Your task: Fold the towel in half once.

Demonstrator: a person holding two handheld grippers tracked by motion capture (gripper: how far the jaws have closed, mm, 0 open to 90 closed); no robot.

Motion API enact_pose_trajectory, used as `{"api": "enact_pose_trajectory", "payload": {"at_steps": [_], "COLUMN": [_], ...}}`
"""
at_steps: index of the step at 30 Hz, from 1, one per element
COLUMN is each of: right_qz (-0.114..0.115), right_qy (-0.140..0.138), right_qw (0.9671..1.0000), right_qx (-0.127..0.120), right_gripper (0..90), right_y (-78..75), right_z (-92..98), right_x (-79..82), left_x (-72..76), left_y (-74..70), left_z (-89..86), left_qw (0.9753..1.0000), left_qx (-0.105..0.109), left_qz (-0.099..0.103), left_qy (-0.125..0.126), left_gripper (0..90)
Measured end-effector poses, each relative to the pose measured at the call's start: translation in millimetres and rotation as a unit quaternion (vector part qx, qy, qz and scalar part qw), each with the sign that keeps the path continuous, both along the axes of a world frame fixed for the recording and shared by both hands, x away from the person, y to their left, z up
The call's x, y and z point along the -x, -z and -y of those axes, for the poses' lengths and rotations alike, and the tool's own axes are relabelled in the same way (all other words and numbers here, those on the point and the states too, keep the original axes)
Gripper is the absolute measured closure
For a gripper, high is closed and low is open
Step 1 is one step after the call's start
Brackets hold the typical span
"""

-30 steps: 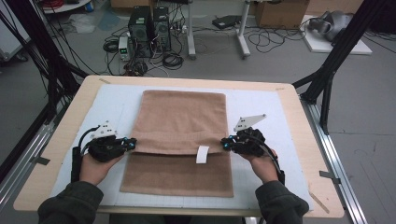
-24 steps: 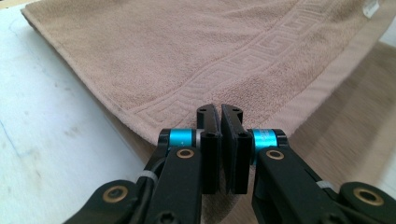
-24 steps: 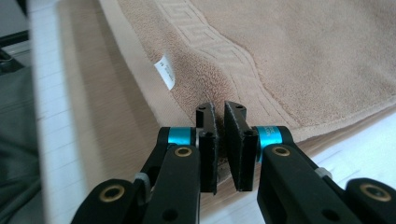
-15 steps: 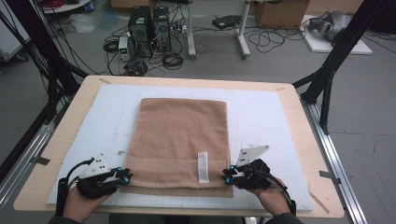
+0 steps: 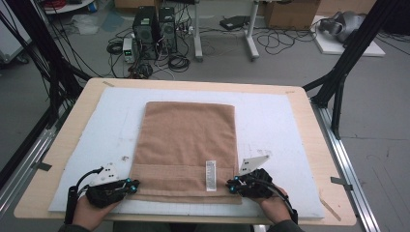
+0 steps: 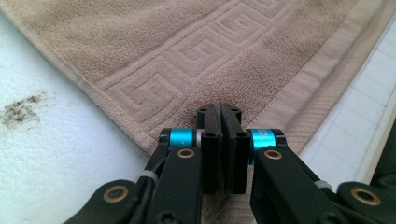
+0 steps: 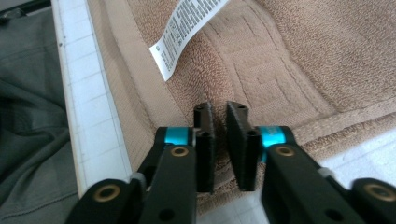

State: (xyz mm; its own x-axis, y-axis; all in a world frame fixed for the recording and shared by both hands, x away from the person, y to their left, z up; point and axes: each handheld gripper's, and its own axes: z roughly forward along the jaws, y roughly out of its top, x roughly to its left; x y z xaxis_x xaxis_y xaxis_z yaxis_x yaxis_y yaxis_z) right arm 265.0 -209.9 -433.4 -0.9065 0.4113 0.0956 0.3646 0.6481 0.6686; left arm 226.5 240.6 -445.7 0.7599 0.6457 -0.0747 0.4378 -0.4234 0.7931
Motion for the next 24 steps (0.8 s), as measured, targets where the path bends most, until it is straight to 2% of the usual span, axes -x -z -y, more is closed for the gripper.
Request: {"api": "enact_pose_trajectory", "payload": {"at_steps": [3, 4, 7, 9, 13, 15, 18, 20, 21, 24], "right_qz": [0.013, 0.013, 0.02, 0.032, 0.032, 0.019, 0.008, 0.003, -0.012, -0.012], "right_qy": [-0.005, -0.005, -0.003, -0.005, -0.009, -0.019, -0.025, -0.028, -0.03, -0.021], "right_qw": [0.9999, 0.9999, 0.9998, 0.9994, 0.9993, 0.9996, 0.9997, 0.9996, 0.9994, 0.9997], "right_qx": [0.007, 0.005, -0.007, -0.01, -0.015, -0.013, 0.001, 0.007, 0.009, -0.003], "right_gripper": [84.4, 84.5, 84.5, 84.5, 84.5, 84.5, 83.4, 81.5, 77.8, 73.4], "right_y": [-7.5, -10.7, -16.6, -25.3, -30.9, -27.5, -19.2, -16.1, -10.9, -11.1], "right_z": [-0.7, 0.1, 2.6, 3.9, 6.1, 6.7, 3.4, 2.2, 0.4, 1.4], "right_x": [1.8, 3.4, 5.4, 10.1, 14.7, 18.8, 21.8, 20.7, 18.0, 16.2], "left_x": [2.9, 6.0, 9.4, 12.1, 17.7, 20.9, 22.7, 21.8, 19.6, 17.7], "left_y": [-3.9, -9.0, -15.0, -19.4, -23.3, -21.6, -13.7, -11.8, -9.9, -10.7], "left_z": [-1.1, -3.9, -6.0, -6.5, -7.5, -8.2, -8.8, -8.8, -9.5, -10.6], "left_qw": [1.0, 0.9997, 0.9993, 0.999, 0.9989, 0.999, 0.9997, 0.9998, 0.9998, 0.9997], "left_qx": [0.001, 0.021, 0.032, 0.036, 0.04, 0.04, 0.021, 0.019, 0.019, 0.023], "left_qz": [0.007, 0.012, 0.02, 0.025, 0.025, 0.021, 0.013, 0.01, 0.006, 0.005], "left_qy": [-0.003, -0.006, -0.007, -0.006, -0.001, 0.001, 0.004, 0.004, 0.002, -0.002], "left_gripper": [87.3, 87.3, 87.4, 87.4, 87.5, 87.4, 87.3, 87.1, 85.1, 81.7]}}
